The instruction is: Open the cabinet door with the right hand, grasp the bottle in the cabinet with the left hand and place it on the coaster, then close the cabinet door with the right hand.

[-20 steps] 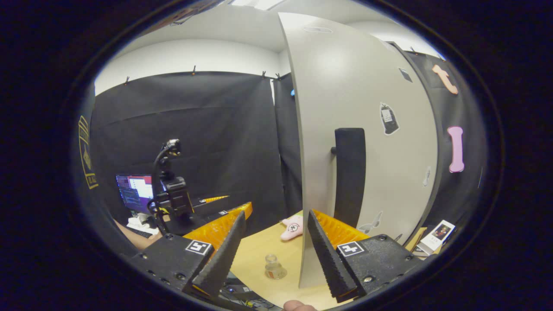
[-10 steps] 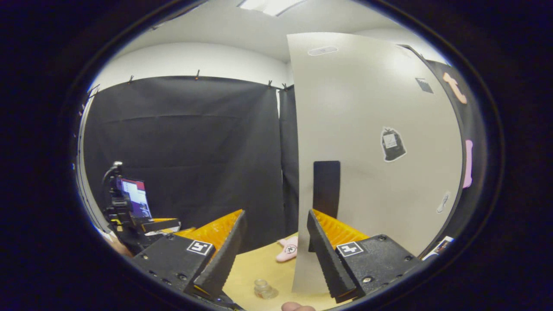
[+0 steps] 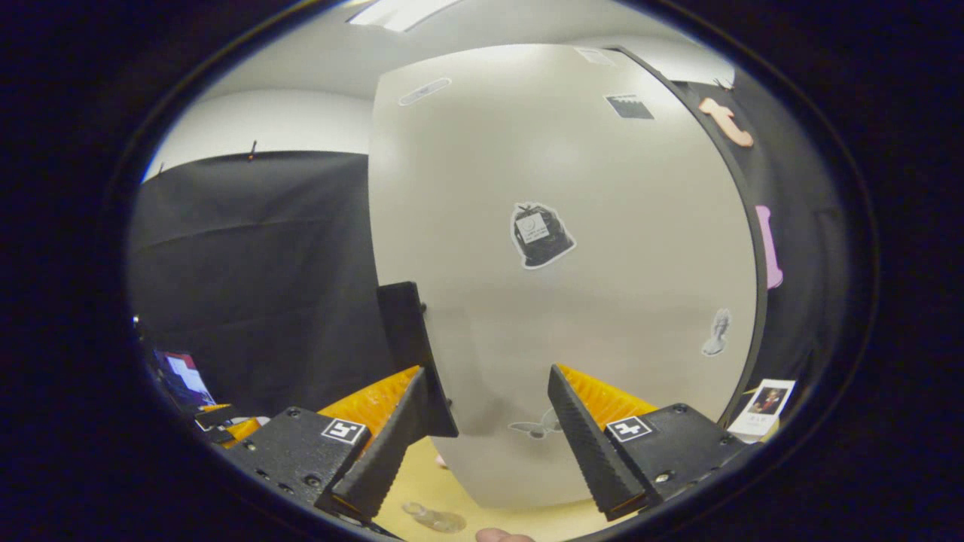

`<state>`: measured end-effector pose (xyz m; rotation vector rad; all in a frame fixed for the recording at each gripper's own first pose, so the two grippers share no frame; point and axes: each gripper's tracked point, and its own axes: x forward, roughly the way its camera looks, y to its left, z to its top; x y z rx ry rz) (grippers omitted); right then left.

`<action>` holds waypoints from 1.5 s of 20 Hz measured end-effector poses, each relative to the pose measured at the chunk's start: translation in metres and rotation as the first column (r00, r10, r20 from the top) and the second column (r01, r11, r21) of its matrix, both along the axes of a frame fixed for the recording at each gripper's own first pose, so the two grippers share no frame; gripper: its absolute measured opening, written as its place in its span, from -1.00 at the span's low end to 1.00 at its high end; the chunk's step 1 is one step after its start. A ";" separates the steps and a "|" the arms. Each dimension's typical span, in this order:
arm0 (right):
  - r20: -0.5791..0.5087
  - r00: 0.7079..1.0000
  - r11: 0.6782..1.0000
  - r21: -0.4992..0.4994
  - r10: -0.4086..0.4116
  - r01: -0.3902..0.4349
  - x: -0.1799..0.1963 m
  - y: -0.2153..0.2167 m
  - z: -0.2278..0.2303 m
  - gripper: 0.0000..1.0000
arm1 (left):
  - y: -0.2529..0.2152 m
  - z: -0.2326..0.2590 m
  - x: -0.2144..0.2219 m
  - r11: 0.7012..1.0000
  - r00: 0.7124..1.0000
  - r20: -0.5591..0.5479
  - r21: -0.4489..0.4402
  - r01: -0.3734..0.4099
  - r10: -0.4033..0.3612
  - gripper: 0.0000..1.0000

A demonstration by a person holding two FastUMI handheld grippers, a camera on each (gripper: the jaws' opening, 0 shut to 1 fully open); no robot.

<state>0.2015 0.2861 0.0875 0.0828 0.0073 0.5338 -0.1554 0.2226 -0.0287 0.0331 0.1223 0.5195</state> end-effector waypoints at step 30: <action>-0.044 0.909 0.907 -0.113 -0.414 0.407 -0.072 -0.179 -0.054 0.97 | -0.206 0.038 0.148 0.838 0.834 0.086 0.081 0.540 -0.546 0.92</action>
